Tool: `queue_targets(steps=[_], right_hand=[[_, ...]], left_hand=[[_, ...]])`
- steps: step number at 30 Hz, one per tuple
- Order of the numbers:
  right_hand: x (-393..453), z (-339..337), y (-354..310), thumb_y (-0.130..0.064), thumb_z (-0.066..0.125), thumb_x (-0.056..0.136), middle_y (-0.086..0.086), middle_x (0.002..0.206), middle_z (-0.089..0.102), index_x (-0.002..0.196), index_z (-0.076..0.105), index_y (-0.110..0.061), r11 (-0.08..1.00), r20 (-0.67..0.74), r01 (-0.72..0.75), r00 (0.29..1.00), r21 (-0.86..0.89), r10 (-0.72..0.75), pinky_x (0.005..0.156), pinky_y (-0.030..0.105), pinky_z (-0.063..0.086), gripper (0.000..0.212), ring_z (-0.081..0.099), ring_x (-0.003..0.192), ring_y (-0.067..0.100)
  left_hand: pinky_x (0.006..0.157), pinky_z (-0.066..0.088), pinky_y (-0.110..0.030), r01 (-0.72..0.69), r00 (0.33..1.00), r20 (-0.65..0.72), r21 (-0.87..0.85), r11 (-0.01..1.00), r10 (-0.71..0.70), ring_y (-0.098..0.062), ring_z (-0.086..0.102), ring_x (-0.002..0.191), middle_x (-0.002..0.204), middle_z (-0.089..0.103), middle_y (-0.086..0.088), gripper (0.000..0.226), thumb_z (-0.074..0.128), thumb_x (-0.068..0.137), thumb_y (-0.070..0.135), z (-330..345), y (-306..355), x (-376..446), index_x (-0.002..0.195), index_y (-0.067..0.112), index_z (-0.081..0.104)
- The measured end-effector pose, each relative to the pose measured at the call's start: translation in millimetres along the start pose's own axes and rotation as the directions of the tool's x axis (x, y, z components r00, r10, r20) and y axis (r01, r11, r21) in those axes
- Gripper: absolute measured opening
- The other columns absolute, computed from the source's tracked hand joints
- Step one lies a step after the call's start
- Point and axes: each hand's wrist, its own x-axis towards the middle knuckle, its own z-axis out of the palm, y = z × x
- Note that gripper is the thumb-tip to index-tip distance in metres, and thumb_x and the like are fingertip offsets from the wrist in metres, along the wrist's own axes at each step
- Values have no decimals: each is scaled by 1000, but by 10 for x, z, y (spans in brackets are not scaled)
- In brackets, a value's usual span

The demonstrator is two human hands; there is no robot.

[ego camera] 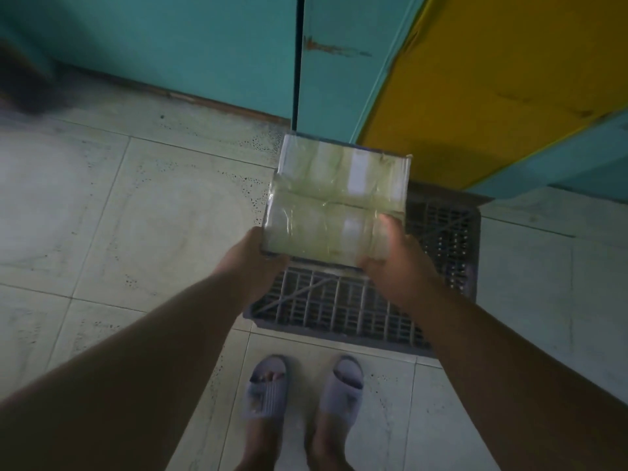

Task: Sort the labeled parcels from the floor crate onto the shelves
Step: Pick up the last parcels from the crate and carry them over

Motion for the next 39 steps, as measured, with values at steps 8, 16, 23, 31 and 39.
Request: queue_targets(steps=[8, 16, 23, 31, 39], right_hand=[[-1241, -1222, -574, -62, 67, 83, 5, 149, 43, 147, 35, -40, 989, -71, 104, 993, 107, -97, 87, 31, 43, 76, 51, 127, 25], [-2775, -2863, -1263, -51, 75, 82, -6, 105, 59, 127, 52, -28, 964, -240, 228, 952, 140, -190, 70, 26, 42, 55, 57, 85, 15], [-3522, -3297, -1617, -46, 70, 88, -3, 111, 66, 141, 40, -30, 935, -429, 256, 893, 244, -132, 57, 23, 45, 63, 62, 81, 12], [-4083, -3059, -1908, -49, 86, 69, -14, 126, 59, 143, 39, -44, 876, -431, 370, 875, 308, -218, 83, 30, 59, 88, 66, 102, 4], [-4373, -3116, -1856, -39, 74, 87, -5, 107, 67, 133, 56, -34, 874, -588, 294, 808, 387, -11, 60, 21, 47, 51, 65, 80, 5]], left_hand=[[63, 53, -31, -95, 989, -136, -241, 966, 63, -16, 67, 86, 100, 68, 5, 29, 60, 94, 41, -736, 716, -1352, 117, 24, 53], [73, 60, -40, -281, 933, -322, -371, 885, 161, -20, 72, 85, 92, 74, 2, 19, 57, 97, 33, -1842, 1671, -3102, 109, 26, 69], [89, 50, -45, -397, 912, -121, -497, 771, 392, -22, 63, 101, 105, 69, 3, 19, 66, 92, 24, -2285, 1891, -3840, 96, 42, 67], [77, 49, -35, -412, 909, -158, -475, 778, 385, -23, 61, 87, 101, 67, -5, 34, 41, 102, 49, -2857, 2174, -3895, 105, 24, 64], [80, 51, -35, -494, 852, -8, -345, 798, 524, -20, 68, 98, 112, 69, 2, 33, 71, 90, 24, -2845, 1885, -3956, 122, 24, 61]])
